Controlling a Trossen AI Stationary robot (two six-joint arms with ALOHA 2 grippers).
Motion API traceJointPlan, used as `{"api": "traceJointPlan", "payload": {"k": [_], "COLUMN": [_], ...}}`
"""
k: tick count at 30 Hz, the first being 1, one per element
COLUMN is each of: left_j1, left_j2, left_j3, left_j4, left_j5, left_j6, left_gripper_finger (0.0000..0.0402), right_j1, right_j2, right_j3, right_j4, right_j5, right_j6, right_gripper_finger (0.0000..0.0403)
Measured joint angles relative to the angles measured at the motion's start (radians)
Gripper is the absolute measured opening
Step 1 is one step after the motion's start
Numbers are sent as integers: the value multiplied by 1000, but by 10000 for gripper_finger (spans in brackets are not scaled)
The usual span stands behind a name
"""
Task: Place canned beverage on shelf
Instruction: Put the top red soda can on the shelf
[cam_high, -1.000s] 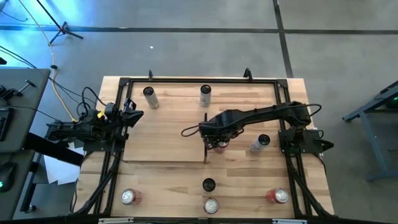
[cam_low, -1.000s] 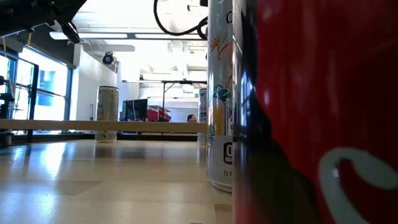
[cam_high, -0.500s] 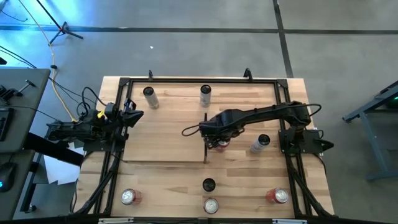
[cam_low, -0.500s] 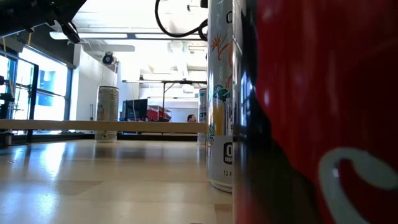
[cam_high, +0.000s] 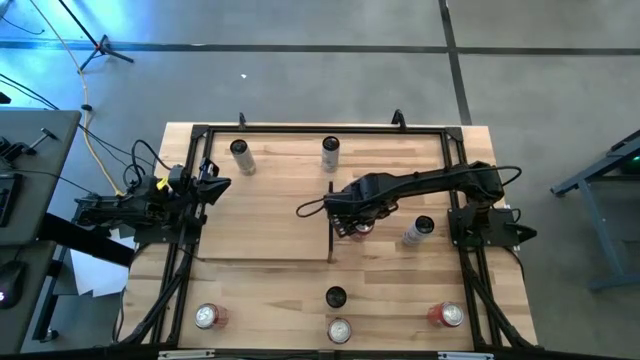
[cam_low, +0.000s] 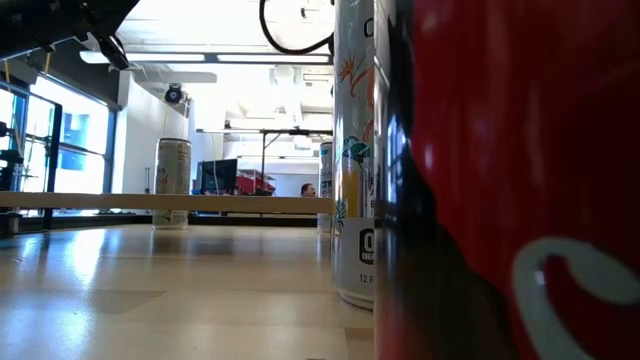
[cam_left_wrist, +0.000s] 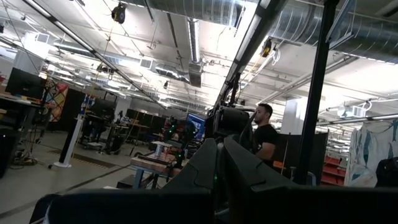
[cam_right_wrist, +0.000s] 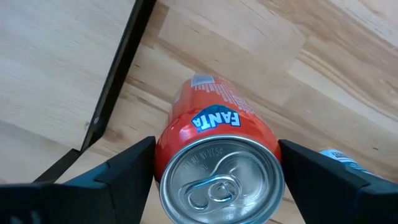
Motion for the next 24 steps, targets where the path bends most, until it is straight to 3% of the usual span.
{"api": "traceJointPlan", "payload": {"k": [10, 24], "left_j1": [0, 0], "left_j2": [0, 0], "left_j3": [0, 0], "left_j4": [0, 0], "left_j5": [0, 0], "left_j6": [0, 0], "left_gripper_finger": [8, 8], "right_j1": [0, -54], "right_j2": [-1, 0], "right_j3": [-21, -77], "right_j4": [9, 58], "right_j5": [43, -43], "right_j6": [0, -44], "right_gripper_finger": [313, 313]}}
